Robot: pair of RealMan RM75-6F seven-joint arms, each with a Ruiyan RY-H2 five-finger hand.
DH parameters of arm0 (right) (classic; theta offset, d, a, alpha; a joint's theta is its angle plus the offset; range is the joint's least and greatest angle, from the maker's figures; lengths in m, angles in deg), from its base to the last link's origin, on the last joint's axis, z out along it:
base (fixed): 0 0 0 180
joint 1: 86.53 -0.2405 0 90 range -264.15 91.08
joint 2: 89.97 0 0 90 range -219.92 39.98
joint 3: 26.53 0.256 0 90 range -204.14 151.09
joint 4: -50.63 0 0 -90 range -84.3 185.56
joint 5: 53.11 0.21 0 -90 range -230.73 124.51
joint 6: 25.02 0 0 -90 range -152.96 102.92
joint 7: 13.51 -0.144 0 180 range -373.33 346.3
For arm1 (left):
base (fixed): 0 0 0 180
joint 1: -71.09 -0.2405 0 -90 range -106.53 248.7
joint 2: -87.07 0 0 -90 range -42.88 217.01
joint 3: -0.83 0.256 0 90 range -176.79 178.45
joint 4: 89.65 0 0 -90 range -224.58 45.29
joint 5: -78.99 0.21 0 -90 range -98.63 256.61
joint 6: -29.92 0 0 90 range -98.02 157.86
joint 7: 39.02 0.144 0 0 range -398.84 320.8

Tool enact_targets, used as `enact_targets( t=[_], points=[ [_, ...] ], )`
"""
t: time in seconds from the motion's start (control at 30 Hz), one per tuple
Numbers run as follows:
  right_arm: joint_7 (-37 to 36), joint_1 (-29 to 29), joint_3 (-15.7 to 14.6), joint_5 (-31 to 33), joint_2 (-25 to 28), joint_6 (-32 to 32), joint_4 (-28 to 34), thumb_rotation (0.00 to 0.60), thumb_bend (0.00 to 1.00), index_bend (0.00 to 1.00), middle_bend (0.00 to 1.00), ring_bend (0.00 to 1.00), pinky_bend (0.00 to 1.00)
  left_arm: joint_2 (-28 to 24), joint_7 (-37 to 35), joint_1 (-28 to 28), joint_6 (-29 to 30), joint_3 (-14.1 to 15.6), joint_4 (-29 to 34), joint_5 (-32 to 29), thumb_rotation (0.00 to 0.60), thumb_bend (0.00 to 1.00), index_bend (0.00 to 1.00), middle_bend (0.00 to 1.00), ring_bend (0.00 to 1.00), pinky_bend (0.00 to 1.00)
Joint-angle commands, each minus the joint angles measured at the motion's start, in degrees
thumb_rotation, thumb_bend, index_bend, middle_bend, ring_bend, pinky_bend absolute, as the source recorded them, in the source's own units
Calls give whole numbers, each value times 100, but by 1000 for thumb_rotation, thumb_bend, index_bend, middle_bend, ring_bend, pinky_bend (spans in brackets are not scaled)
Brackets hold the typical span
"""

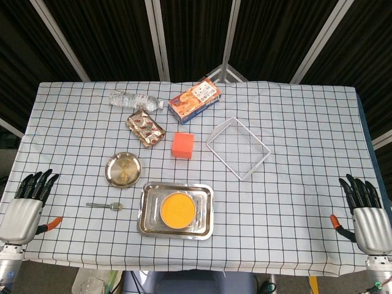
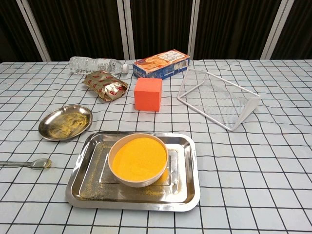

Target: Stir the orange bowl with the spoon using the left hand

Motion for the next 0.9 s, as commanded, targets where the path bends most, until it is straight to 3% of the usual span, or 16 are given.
enact_targets(
  t=[0.03,0.9],
  points=[
    [7,-3,4,12,-4,-9,-1,600,360,0,0,0,0,-20,-171,-72,28,-56,-114,79,600,56,0,0,0,0],
    [-44,-16,-30,73,43,-136,81,600,360,0,0,0,0,-62,-71,-145,-549,-233,43,91,600,57,0,0,3,12]
  ],
)
